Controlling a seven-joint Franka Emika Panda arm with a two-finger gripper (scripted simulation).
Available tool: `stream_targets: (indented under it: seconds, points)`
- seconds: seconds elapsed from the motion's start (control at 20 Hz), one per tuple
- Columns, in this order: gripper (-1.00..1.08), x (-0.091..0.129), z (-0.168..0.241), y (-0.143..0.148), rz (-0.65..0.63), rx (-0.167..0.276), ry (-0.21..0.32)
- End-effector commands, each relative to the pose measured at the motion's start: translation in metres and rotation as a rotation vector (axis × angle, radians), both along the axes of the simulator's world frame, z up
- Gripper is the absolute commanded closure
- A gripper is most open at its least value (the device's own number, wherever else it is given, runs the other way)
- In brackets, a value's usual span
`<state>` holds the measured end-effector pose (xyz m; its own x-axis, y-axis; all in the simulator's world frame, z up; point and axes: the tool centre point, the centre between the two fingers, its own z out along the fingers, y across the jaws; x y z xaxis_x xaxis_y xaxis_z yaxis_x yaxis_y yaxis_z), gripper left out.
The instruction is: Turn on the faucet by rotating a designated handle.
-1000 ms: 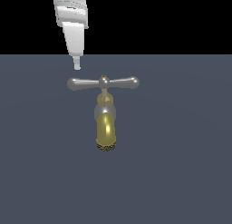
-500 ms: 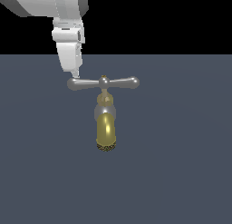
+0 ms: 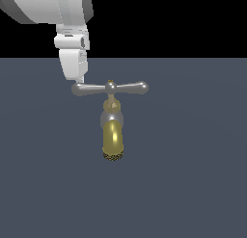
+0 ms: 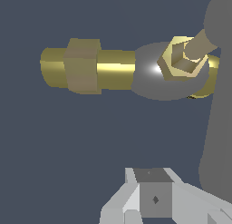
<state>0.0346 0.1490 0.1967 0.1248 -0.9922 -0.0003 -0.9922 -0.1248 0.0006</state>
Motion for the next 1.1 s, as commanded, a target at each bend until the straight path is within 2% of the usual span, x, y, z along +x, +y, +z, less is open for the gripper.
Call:
stream_targets:
  seconds: [0.0,1.05]
  points:
    - [1.08,-0.003,0.0,0.0,0.0,0.0,0.0]
    - [1.08,-0.066,0.0,-0.001,-0.001,0.0,0.0]
